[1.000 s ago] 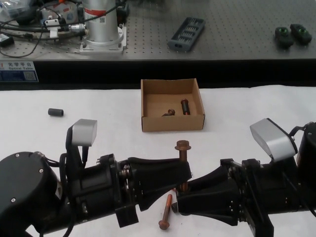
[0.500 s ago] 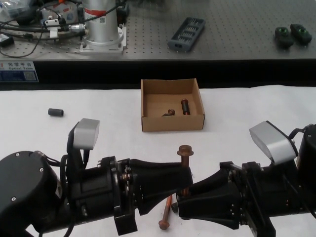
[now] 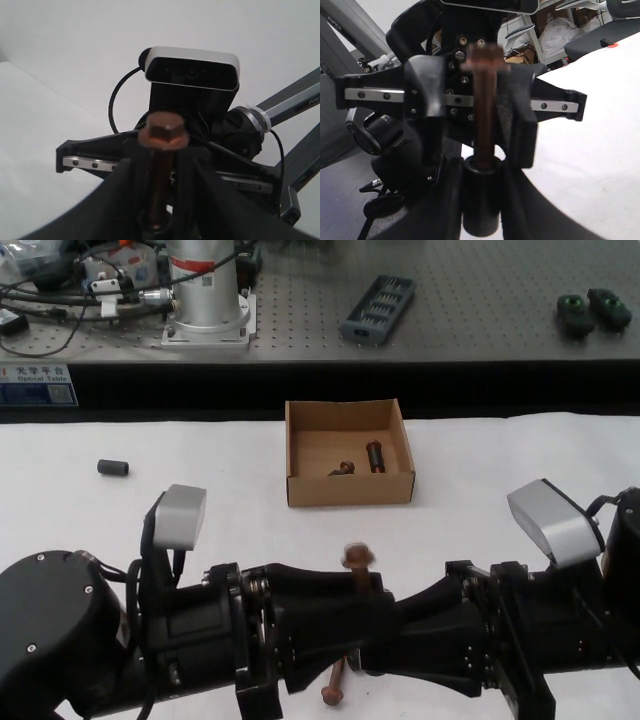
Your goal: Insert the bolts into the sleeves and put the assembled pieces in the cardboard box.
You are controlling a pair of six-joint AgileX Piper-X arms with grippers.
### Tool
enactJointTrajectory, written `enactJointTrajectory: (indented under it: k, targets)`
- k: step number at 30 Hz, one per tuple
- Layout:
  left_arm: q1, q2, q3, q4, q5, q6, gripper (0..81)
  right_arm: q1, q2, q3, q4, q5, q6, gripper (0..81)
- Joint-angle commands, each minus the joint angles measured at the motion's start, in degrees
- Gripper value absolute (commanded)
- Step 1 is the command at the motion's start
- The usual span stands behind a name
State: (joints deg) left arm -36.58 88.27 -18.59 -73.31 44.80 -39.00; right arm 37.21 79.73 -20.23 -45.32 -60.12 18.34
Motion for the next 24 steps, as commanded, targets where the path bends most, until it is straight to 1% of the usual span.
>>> enactJointTrajectory:
  k: [1,6,8,11,14,16,18,21,24]
  targets:
    - [-0.29,-0.1,-0.08,-0.09,-0.67,0.4,40.0,0.0,-0.82,-0.69,-1.36,0.27,-0.35,7.6]
    - [-0.29,-0.1,-0.08,-0.09,-0.97,0.91,40.2,0.0,-0.82,-0.69,-1.36,0.43,-0.35,7.6]
    - [-0.29,-0.1,-0.08,-0.09,-2.18,1.21,40.2,0.0,-0.82,-0.69,-1.36,0.43,-0.35,7.6]
    - [-0.11,-0.1,-0.08,-0.09,-6.11,1.65,40.2,-0.89,-0.82,-0.69,-1.36,2.44,-1.51,7.6]
    - [0.64,-0.1,-0.08,0.08,-10.39,2.81,40.2,-3.06,-0.82,-1.45,-0.63,4.25,-1.49,7.6]
    - [1.29,-0.1,-0.08,1.53,-12.9,3.04,40.2,-4.76,-0.82,-3.32,3.52,4.01,-2.13,7.6]
    - [2.05,-0.1,-0.08,4.4,-14.16,3.04,40.2,-5.97,-0.82,-5.88,8.69,3.84,-5.29,7.6]
    - [2.92,-0.1,-0.08,8.83,-14.15,3.04,40.2,-7.63,-0.5,-10.51,17.33,4.37,-11.65,7.6]
    - [3.74,-0.1,-0.08,10.09,-14.15,3.04,40.2,-8.94,2.19,-16.09,22.59,5.31,-14.82,7.6]
